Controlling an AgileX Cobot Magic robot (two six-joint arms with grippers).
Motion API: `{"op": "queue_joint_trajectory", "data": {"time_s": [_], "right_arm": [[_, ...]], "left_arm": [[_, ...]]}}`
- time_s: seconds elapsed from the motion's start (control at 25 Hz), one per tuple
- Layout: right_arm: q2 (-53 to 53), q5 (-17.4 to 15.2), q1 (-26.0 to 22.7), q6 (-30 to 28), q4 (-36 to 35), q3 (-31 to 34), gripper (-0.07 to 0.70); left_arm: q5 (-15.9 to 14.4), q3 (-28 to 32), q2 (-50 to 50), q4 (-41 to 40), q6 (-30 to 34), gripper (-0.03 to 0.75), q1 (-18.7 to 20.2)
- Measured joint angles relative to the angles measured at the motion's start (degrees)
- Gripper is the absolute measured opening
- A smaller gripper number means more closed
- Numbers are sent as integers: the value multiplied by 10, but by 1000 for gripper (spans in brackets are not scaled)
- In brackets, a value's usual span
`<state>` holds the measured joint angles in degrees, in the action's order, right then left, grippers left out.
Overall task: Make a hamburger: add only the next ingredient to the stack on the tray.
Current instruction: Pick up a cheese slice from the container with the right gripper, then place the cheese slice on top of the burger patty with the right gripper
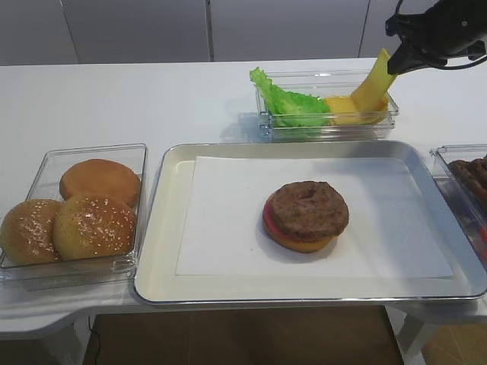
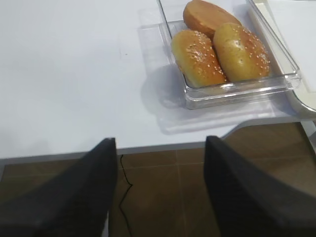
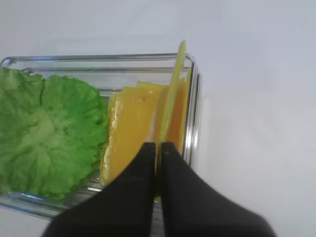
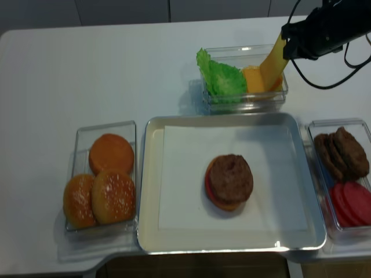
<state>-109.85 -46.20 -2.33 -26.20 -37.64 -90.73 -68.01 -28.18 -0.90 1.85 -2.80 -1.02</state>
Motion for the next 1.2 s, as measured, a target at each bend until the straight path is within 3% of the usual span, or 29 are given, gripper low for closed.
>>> {"op": "queue_joint_trajectory", "data": {"time_s": [0.4, 0.72, 1.2], "right_arm": [[75, -59, 0, 0, -1, 0, 10], [144, -134, 0, 8, 1, 4, 10], [306, -139, 0, 11, -14, 201, 10]], "left_arm": [[0, 0, 0, 0, 0, 417, 0], [0, 0, 0, 0, 0, 417, 0], [0, 0, 0, 0, 0, 417, 0]]}}
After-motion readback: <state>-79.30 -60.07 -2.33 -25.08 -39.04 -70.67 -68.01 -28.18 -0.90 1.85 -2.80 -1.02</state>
